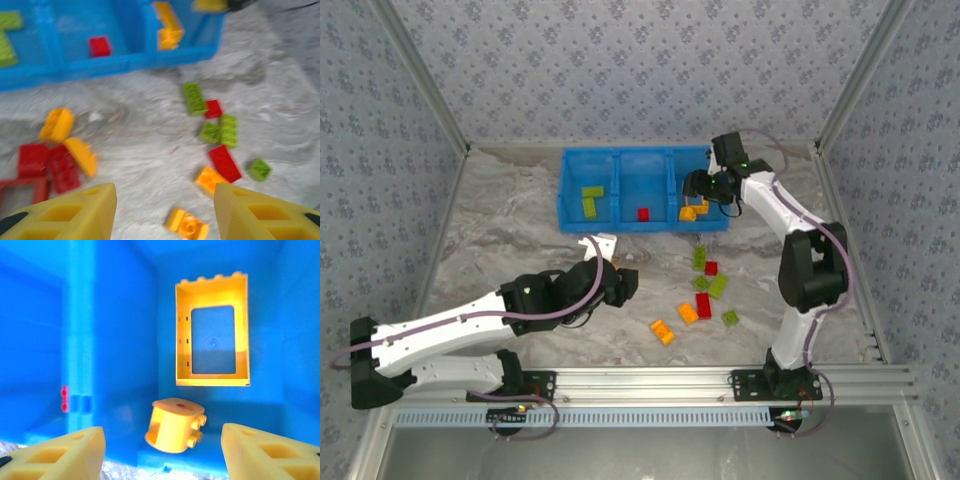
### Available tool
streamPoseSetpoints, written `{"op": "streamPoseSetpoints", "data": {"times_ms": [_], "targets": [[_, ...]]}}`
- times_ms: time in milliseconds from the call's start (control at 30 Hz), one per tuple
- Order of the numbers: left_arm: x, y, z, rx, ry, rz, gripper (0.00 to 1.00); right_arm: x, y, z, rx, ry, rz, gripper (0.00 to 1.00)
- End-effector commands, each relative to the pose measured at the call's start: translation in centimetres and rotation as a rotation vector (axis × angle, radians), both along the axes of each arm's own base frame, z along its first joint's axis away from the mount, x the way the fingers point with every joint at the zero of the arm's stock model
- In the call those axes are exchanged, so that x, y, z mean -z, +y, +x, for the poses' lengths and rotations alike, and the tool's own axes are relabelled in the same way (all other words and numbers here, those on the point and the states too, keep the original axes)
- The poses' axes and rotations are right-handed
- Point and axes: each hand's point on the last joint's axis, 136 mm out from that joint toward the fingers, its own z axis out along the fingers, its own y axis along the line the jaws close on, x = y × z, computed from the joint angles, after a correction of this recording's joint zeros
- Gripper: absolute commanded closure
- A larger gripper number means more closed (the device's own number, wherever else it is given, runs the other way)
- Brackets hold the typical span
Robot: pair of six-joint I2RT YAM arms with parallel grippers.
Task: Sort the legos into containers by color
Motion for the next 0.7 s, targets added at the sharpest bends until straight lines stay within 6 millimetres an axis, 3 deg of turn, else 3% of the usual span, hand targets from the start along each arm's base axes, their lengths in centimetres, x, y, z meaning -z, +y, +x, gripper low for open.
{"op": "streamPoseSetpoints", "data": {"times_ms": [0, 133, 300, 400, 533, 667], "targets": [[5.5, 6.5, 0.0, -0.198, 0.203, 0.191, 0.46, -4.6, -0.2, -2.0, -0.01, -0.157, -0.085, 0.35], [10.3, 9.9, -0.3, -0.229, 0.32, 0.315, 0.43, -8.4, 3.3, -6.9, -0.103, -0.381, -0.048, 0.38], [13.7, 9.4, 0.4, -0.19, 0.385, 0.274, 0.46, -5.3, 8.2, -16.3, -0.268, -0.418, -0.002, 0.43], [14.8, 10.4, 1.9, -0.219, 0.422, 0.305, 0.51, -3.0, 9.3, -20.4, -0.304, -0.381, 0.013, 0.44], [15.8, 12.3, 4.1, -0.262, 0.44, 0.375, 0.57, -1.3, 10.0, -23.8, -0.332, -0.348, 0.023, 0.44], [17.1, 12.6, 5.6, -0.243, 0.466, 0.373, 0.59, -0.8, 10.0, -24.8, -0.343, -0.335, 0.006, 0.44]]}}
